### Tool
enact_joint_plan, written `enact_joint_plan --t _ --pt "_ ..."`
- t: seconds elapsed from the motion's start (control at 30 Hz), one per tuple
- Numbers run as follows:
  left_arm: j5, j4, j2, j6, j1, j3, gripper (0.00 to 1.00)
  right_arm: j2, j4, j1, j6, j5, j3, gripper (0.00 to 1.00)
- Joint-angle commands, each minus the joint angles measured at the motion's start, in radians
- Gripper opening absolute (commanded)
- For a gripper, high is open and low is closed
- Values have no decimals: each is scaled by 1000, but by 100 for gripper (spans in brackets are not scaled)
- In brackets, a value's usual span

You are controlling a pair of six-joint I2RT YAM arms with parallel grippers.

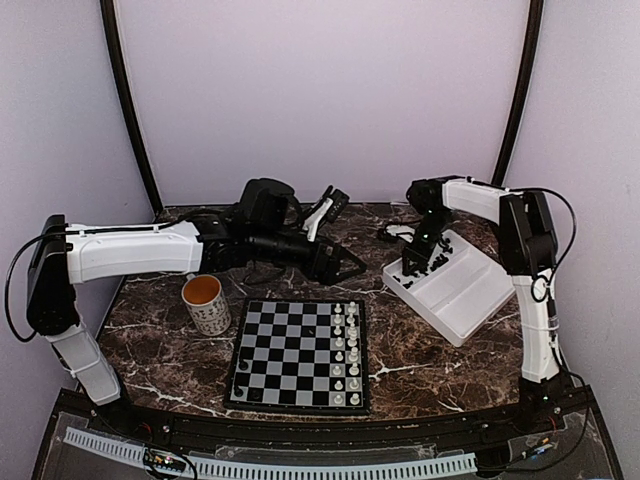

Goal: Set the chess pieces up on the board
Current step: Pick up the king from the storage box.

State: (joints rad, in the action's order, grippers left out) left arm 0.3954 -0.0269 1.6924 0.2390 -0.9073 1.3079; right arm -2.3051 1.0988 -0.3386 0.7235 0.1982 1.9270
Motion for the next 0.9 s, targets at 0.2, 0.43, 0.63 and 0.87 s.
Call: enact_joint_plan --t 0.2,0.43,0.63,0.87 --pt "-121 -150 42 41 -9 4 79 370 -205 53 -368 594 -195 9" --pt "-168 -436 98 225 -21 -11 79 565 -626 62 -708 952 -430 9" --pt "-226 -568 180 261 -52 46 82 666 -1277 62 -1236 1070 -635 9" --pt "-242 -544 253 299 -54 142 78 707 -1579 62 -1507 1087 -720 9"
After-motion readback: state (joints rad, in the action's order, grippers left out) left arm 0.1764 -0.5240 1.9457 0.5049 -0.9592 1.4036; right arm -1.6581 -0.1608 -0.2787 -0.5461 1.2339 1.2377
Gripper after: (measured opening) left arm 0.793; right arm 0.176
